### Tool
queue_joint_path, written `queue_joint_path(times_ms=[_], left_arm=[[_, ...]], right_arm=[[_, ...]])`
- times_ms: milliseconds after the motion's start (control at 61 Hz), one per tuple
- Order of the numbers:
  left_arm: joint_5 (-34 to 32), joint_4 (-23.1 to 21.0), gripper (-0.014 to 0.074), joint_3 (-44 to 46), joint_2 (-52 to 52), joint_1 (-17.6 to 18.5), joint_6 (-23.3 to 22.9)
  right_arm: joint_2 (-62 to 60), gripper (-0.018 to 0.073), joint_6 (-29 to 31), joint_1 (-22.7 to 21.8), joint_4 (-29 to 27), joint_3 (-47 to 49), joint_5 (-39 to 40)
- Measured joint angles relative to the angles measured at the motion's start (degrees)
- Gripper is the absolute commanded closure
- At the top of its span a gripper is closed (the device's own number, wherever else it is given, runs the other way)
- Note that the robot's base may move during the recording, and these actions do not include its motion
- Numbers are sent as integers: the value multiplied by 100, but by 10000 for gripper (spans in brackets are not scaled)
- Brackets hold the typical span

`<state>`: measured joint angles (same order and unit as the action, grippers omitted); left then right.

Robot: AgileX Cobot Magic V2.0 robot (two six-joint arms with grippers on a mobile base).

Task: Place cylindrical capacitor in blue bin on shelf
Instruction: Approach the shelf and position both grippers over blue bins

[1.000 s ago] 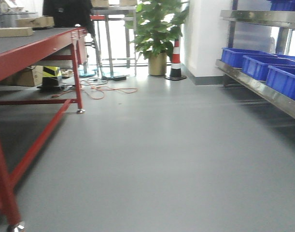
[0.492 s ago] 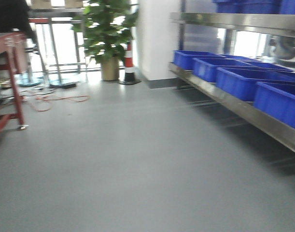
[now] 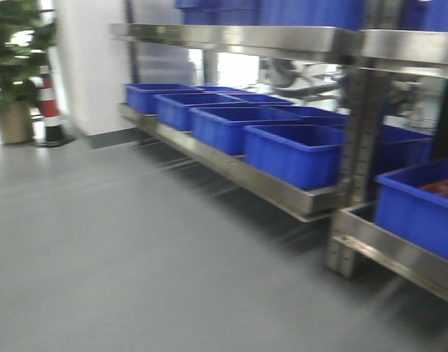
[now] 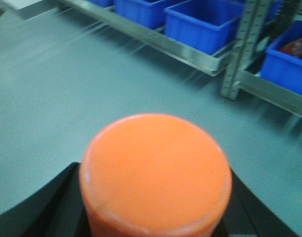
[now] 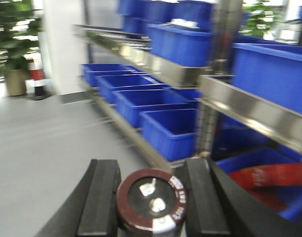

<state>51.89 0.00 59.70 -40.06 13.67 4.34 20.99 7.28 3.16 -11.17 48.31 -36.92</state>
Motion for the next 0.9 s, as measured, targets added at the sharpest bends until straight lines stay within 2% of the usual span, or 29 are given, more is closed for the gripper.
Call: queue_joint_path(times_ms=[902], left_arm=[[0,0,707,0,0,0,0]], right_arm=[[0,721,-12,0,0,0,0]])
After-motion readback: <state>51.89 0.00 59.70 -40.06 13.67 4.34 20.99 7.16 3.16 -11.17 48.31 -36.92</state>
